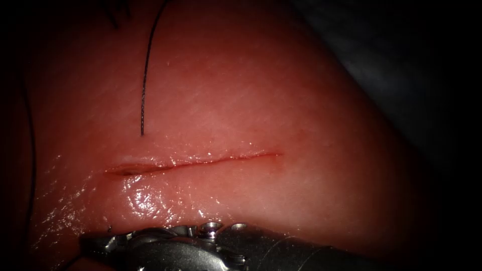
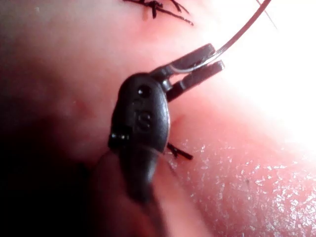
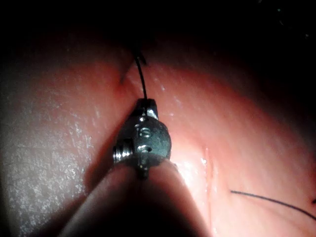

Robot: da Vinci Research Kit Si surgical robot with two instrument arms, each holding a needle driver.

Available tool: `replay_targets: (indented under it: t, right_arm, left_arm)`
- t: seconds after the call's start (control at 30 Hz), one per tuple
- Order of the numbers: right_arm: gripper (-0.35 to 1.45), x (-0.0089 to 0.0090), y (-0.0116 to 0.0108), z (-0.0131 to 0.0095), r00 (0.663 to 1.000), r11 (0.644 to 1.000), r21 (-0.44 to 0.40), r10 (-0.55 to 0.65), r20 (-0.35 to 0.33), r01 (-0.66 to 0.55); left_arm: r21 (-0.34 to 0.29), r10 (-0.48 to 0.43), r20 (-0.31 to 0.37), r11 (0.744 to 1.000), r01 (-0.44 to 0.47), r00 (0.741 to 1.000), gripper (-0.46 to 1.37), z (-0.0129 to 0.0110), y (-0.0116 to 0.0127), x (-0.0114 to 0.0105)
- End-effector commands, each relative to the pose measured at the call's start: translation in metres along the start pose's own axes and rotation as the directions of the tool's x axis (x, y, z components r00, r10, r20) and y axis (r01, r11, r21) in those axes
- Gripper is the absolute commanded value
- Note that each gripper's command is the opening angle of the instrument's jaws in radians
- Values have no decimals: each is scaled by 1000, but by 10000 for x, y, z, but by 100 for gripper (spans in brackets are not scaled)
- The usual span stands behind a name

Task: Wound Closure
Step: Pull the string through the cut with the right gripper

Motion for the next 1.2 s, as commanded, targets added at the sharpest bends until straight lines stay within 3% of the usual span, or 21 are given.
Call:
replay_targets:
  t: [0.03,0.37,0.5,0.83,1.2]
  right_arm:
    - [-35,6,-4,-1,1000,1000,4,5,-9,-5]
    - [-35,97,-70,0,997,999,45,-20,-71,23]
    - [-35,119,-94,2,996,998,50,-33,-79,37]
    - [-35,149,-148,9,994,993,88,-65,-84,73]
    - [-35,162,-166,8,996,992,110,-52,-79,60]
  left_arm:
    - [-9,0,0,1000,0,1000,-35,0,0,-1]
    - [-9,0,0,1000,0,1000,-35,1,0,-1]
    - [-9,0,0,1000,0,1000,-35,2,1,-1]
    - [-10,0,-1,1000,0,1000,-35,2,1,-1]
    - [-10,-1,-1,1000,1,1000,-35,2,1,-1]
